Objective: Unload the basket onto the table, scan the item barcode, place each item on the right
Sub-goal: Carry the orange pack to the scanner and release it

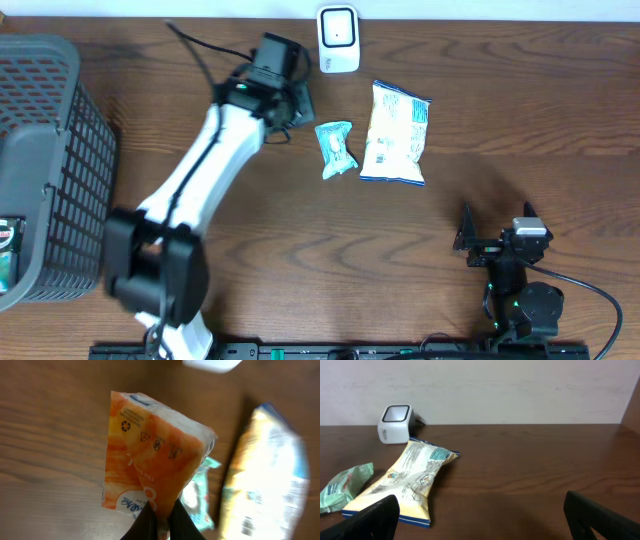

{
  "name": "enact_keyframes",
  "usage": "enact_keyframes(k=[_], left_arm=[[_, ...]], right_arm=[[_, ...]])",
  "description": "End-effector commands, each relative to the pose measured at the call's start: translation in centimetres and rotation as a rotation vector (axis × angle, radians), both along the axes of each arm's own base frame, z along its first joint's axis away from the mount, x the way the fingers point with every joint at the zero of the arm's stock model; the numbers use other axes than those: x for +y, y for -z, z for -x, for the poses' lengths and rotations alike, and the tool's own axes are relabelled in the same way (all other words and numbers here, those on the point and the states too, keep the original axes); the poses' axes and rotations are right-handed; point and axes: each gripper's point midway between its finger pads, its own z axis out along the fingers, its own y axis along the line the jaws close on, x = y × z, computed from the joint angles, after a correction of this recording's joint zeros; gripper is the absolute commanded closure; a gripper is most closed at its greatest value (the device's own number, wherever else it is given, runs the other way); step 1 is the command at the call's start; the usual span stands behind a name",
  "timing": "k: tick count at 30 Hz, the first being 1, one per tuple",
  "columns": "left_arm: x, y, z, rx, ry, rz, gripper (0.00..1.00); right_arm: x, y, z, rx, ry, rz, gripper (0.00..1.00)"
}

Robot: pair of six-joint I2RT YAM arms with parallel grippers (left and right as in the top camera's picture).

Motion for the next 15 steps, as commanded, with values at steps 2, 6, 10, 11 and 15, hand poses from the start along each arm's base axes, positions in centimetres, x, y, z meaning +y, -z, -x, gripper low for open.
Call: enact_keyframes(k=[2, 6, 10, 11, 15], left_arm=[[-1.1, 5.2, -0.6, 0.062, -0.008, -0.062, 0.92], [-1.7, 6.9, -1.4, 0.057, -0.004, -0.059, 0.76], [-1.9, 6.7, -1.7, 0.043, -0.002, -0.05, 0.5], [-1.9, 6.5, -1.7, 0.039, -0.001, -0.048, 0.49], [-0.9, 1.6, -2.1, -0.048, 0.088, -0.083, 0.47]], right_arm=[[-0.1, 0.1, 0.0, 0.0, 0.007, -0.01, 0.01], [-0.1, 0.1, 0.0, 0.0, 0.007, -0.01, 0.01], [-0.1, 0.1, 0.0, 0.0, 0.007, -0.01, 0.01], [-0.1, 0.1, 0.0, 0.0, 0.007, -0.01, 0.01], [-0.1, 0.1, 0.0, 0.0, 0.007, -0.01, 0.01]])
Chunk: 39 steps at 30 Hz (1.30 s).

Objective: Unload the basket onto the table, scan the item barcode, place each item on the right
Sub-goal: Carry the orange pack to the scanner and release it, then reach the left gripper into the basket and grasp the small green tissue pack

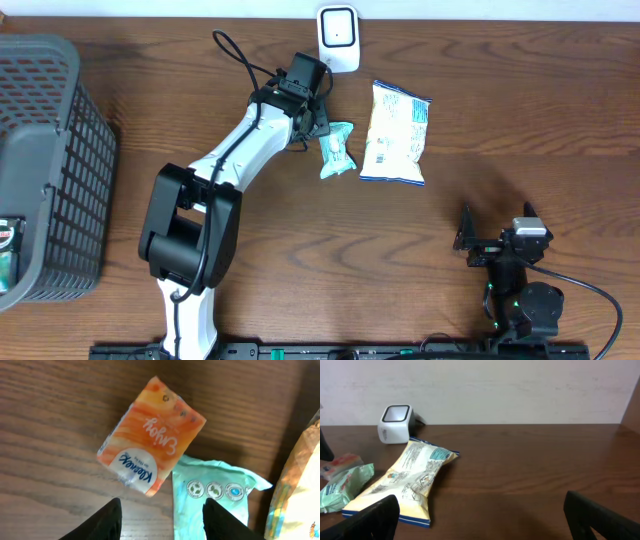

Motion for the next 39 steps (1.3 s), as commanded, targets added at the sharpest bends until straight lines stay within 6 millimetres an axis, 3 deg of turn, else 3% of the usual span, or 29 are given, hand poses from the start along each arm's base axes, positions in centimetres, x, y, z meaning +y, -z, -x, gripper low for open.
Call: enact_keyframes(k=[1, 4, 6, 8, 9, 10, 12, 13, 15, 18, 23, 25, 28, 32, 33, 39], left_arm=[[1.5, -7.8, -1.3, -0.16, 0.073, -0.015, 0.44], [4.5, -13.6, -1.5, -0.283, 0.042, -0.042, 0.39], [8.6, -17.9, -1.0, -0.371, -0.057, -0.101, 0.35], [14.9, -22.4, 0.5, -0.455, -0.219, -0.212, 0.31], [17.1, -23.8, 1.2, -0.48, -0.272, -0.256, 0.3], [21.9, -26.4, 3.0, -0.52, -0.394, -0.336, 0.28], [26.7, -28.7, 5.3, -0.549, -0.527, -0.387, 0.23], [30.6, -29.9, 7.6, -0.554, -0.631, -0.411, 0.23], [34.9, -30.3, 10.3, -0.528, -0.75, -0.446, 0.23], [40.7, -28.9, 14.7, -0.413, -0.915, -0.503, 0.23], [46.2, -23.3, 19.6, -0.171, -1.081, -0.524, 0.23], [47.0, -21.8, 20.3, -0.111, -1.098, -0.523, 0.23], [48.6, -17.8, 21.2, 0.046, -1.105, -0.517, 0.22], [49.4, -14.2, 21.5, 0.208, -0.968, -0.546, 0.22], [49.4, -11.7, 22.4, 0.323, -0.906, -0.534, 0.22], [49.9, -6.8, 24.8, 0.521, -0.852, -0.494, 0.22]], right_arm=[[-0.1, 0.1, 0.0, 0.001, 0.007, -0.01, 0.01], [-0.1, 0.1, 0.0, 0.001, 0.007, -0.01, 0.01], [-0.1, 0.1, 0.0, 0.0, 0.007, -0.01, 0.01], [-0.1, 0.1, 0.0, 0.0, 0.007, -0.01, 0.01], [-0.1, 0.1, 0.0, 0.0, 0.007, -0.01, 0.01], [-0.1, 0.1, 0.0, 0.0, 0.007, -0.01, 0.01], [-0.1, 0.1, 0.0, 0.001, 0.007, -0.01, 0.01], [-0.1, 0.1, 0.0, 0.0, 0.007, -0.01, 0.01], [-0.1, 0.1, 0.0, 0.0, 0.007, -0.01, 0.01], [-0.1, 0.1, 0.0, 0.0, 0.007, -0.01, 0.01], [-0.1, 0.1, 0.0, 0.0, 0.007, -0.01, 0.01], [-0.1, 0.1, 0.0, 0.001, 0.007, -0.01, 0.01], [-0.1, 0.1, 0.0, 0.001, 0.007, -0.01, 0.01], [-0.1, 0.1, 0.0, 0.0, 0.007, -0.01, 0.01], [-0.1, 0.1, 0.0, 0.001, 0.007, -0.01, 0.01], [-0.1, 0.1, 0.0, 0.0, 0.007, -0.01, 0.01]])
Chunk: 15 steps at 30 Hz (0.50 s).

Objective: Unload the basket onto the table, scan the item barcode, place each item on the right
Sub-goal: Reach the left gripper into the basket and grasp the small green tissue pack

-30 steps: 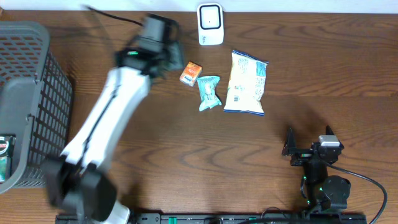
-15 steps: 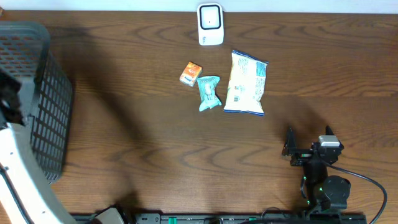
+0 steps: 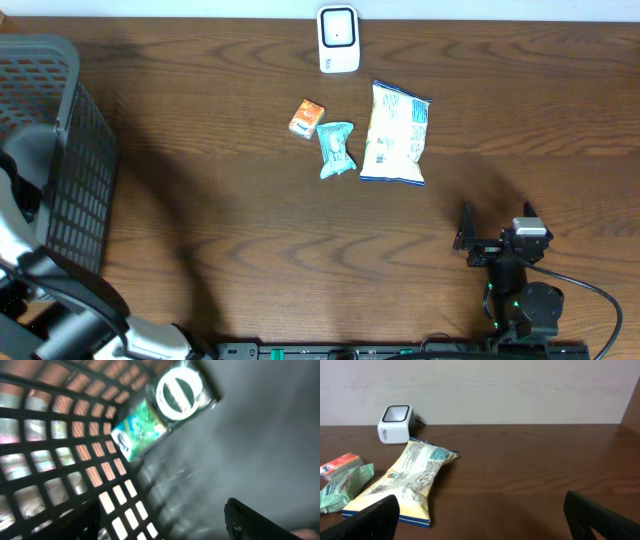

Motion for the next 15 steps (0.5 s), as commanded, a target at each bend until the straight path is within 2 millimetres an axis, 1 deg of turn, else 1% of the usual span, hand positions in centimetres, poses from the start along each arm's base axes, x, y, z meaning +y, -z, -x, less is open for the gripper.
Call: enact_keyframes(k=[1, 5, 10, 15], left_arm=[[0.5, 2.4, 1.8, 0.101, 0.013, 0.061, 0.22], [1.2, 3.9, 2.8, 0.133, 0.009, 0.093, 0.22], [1.3, 6.0, 3.8, 0.166, 0.012, 0.128, 0.22], [1.2, 8.1, 4.4, 0.219, 0.133, 0.165, 0.22]], right_arm=[[-0.1, 0.1, 0.0, 0.0, 0.007, -0.01, 0.01], [-0.1, 0.1, 0.0, 0.0, 0.007, -0.01, 0.01], [-0.1, 0.1, 0.0, 0.0, 0.007, -0.01, 0.01], [-0.1, 0.1, 0.0, 0.001, 0.007, -0.01, 0.01]])
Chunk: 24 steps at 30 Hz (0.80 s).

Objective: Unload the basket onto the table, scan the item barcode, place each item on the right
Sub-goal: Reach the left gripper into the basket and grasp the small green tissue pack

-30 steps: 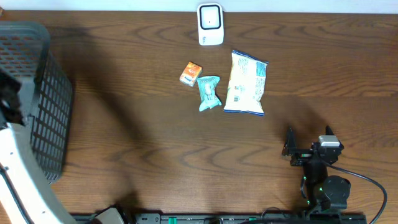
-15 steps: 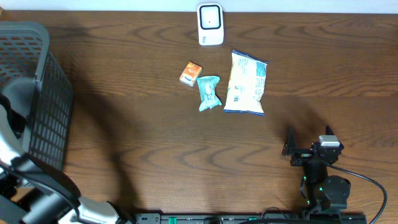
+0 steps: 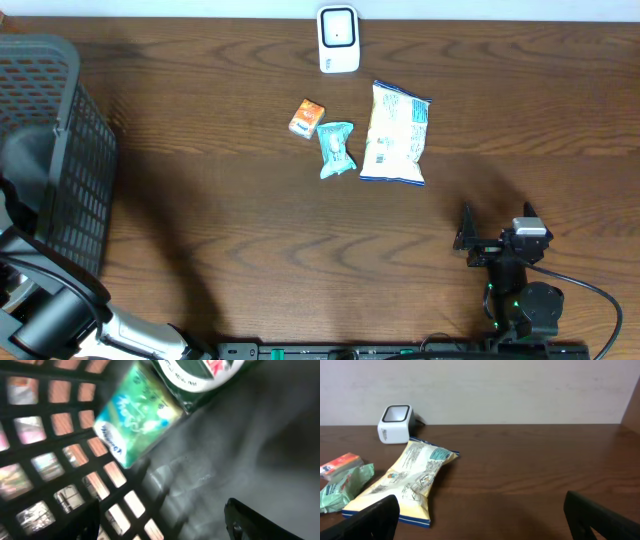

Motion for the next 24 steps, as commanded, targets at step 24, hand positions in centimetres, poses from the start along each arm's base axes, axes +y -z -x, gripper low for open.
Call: enact_keyframes(k=[24], left_arm=[[3.6, 2.0, 1.2, 0.062, 0.349, 0.067, 0.32]], right_arm=[[-0.1, 0.1, 0.0, 0.0, 0.007, -0.01, 0.01]])
